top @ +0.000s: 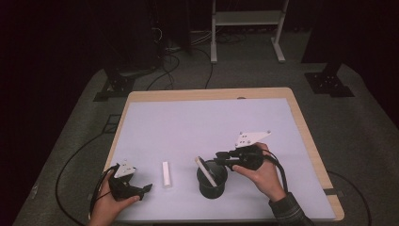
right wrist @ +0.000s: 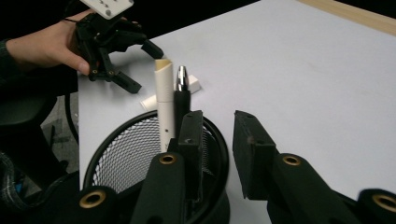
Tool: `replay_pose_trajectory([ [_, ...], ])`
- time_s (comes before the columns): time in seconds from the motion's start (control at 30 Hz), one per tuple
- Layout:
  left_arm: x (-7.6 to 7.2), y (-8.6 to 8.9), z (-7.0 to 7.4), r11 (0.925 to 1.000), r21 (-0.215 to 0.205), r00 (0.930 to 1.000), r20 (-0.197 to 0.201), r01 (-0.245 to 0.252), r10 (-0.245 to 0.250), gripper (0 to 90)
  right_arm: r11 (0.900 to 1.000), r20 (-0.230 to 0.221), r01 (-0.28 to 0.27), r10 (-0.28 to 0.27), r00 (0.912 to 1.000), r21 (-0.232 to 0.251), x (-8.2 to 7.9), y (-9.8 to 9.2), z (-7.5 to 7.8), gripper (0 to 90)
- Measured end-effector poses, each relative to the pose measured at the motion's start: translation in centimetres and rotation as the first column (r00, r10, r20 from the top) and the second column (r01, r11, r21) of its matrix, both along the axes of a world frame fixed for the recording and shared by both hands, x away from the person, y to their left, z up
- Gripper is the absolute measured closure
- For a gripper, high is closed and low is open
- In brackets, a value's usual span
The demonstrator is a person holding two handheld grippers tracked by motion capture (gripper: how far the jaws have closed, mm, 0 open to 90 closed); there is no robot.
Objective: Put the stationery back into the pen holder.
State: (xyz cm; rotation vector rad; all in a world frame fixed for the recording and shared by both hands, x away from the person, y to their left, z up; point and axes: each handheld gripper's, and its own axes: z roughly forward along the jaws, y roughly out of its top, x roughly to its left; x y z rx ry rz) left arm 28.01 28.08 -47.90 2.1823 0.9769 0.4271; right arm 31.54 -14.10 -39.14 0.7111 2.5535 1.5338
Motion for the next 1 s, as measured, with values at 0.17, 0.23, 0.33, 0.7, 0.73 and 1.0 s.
replay_pose_trajectory([
  [0.17, 0.0, 0.0, 0.0, 1.0, -0.001, 1.0, 0.0, 0.0, 0.0, 3.2, 0.999, 0.01, 0.034, -0.034, 0.9994, -0.01, 0.0, -1.2, 0.0, 70.6],
  [0.23, 0.0, 0.0, 0.0, 1.0, -0.001, 1.0, 0.0, 0.001, -0.001, 3.2, 0.999, 0.007, 0.052, -0.052, 0.9986, -0.011, 0.0, -1.8, -0.1, 69.7],
  [0.33, 0.0, 0.0, 0.0, 1.0, -0.001, 1.0, 0.0, 0.001, -0.001, 3.1, 0.997, 0.006, 0.08, -0.08, 0.9968, -0.011, -0.1, -2.9, -0.3, 67.5],
  [0.7, 0.0, 0.0, 0.0, 1.0, 0.003, 1.0, 0.0, 0.002, -0.002, 3.2, 0.982, 0.011, 0.179, -0.179, 0.9838, -0.056, -0.2, -6.1, -1.6, 58.3],
  [0.73, 0.0, 0.0, 0.0, 1.0, 0.003, 1.0, 0.001, 0.002, -0.002, 3.2, 0.979, 0.011, 0.195, -0.195, 0.9807, -0.059, -0.2, -6.6, -2.0, 55.9],
  [1.0, 0.0, 0.0, 0.0, 1.0, 0.001, 1.0, 0.0, 0.003, -0.003, 3.2, 0.955, 0.033, 0.273, -0.271, 0.9619, -0.116, -0.5, -8.4, -3.6, 46.1],
])
